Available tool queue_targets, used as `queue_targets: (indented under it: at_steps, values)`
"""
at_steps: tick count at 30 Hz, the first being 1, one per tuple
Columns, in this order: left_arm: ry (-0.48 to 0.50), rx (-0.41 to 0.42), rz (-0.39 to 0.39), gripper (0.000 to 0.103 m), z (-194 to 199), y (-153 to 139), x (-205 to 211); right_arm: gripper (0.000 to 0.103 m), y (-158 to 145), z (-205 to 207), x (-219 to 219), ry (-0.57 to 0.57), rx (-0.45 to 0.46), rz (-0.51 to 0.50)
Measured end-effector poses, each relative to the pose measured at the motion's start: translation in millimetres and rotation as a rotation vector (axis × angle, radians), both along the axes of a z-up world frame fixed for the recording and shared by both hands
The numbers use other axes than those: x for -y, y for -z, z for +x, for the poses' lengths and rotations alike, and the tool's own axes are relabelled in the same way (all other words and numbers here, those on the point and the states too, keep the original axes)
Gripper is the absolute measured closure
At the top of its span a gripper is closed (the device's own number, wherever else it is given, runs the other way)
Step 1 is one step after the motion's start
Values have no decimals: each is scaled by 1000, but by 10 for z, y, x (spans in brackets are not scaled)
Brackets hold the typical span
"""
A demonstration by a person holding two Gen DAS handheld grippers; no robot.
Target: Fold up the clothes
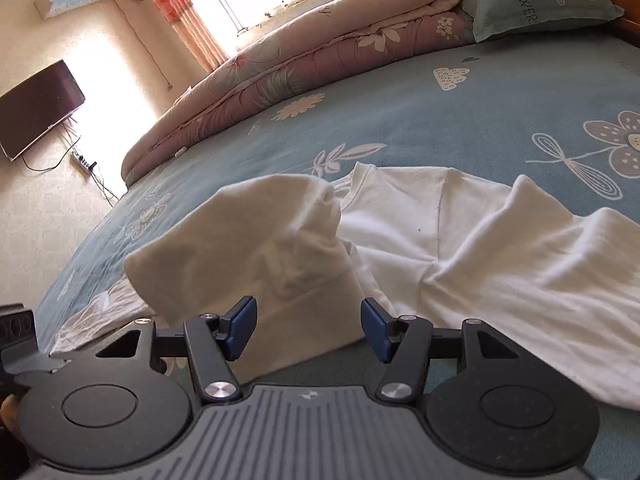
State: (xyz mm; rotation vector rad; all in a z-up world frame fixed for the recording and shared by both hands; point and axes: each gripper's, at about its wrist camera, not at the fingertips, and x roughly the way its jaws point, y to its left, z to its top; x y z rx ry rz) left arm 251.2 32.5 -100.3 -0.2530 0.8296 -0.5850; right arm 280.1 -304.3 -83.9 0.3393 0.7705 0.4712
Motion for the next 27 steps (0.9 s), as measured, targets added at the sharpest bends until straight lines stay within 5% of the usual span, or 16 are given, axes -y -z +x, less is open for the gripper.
queue_targets:
  at_steps: [5, 10, 16, 20, 27]
  values:
    - [18, 65, -54, 40, 199, 147, 188, 36, 330, -484, 29, -1, -90, -18]
    - [-1, 58, -207, 43, 235, 258, 168, 27, 495, -675, 211, 83, -74, 164]
    - [103, 150, -415, 42, -69, 28, 21, 26, 509, -682, 248, 90, -65, 208]
    - [43, 99, -369, 43, 63, 158, 54, 22, 522, -685, 216, 95, -56, 210]
    - [-44, 21, -412, 53, 164, 399, 110, 19, 517, -704, 153, 73, -29, 167]
